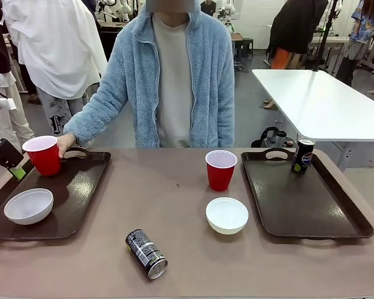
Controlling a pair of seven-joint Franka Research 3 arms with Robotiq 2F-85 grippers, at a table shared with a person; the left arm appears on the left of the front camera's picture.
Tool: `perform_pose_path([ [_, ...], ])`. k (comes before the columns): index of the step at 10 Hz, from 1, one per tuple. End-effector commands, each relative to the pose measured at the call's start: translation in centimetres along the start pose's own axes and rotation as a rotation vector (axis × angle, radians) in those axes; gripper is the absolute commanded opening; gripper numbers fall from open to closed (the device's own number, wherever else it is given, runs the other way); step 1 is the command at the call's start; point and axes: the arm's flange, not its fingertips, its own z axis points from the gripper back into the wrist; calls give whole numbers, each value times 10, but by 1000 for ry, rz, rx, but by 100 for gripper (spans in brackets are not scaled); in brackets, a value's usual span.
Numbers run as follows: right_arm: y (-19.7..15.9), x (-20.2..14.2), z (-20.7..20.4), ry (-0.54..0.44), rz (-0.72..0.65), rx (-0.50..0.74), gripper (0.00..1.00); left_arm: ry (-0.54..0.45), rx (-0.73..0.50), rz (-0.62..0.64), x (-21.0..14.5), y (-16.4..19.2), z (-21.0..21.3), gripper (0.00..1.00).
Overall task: Prepare tableware on both trays.
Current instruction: Pick up a Picnic Bowl from the table and place it on a Handle tray.
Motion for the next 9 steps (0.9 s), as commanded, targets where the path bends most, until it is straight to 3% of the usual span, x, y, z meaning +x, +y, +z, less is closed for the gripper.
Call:
perform_pose_path([
  [1, 0, 0, 0, 0, 0, 0, 100, -2, -275, 5, 14, 24, 16, 100],
  [3, 64, -7, 5, 36, 71, -98, 100, -23, -470, 43, 17, 50, 37, 100],
  [5, 125, -2, -22, 126, 116, -257, 100, -64, -661, 98, 21, 88, 46, 100],
  [7, 159, 11, -58, 203, 110, -350, 100, -109, -803, 188, 18, 133, 35, 100],
  [9, 171, 24, -108, 308, 56, -468, 100, -124, -802, 307, 12, 180, 17, 100],
])
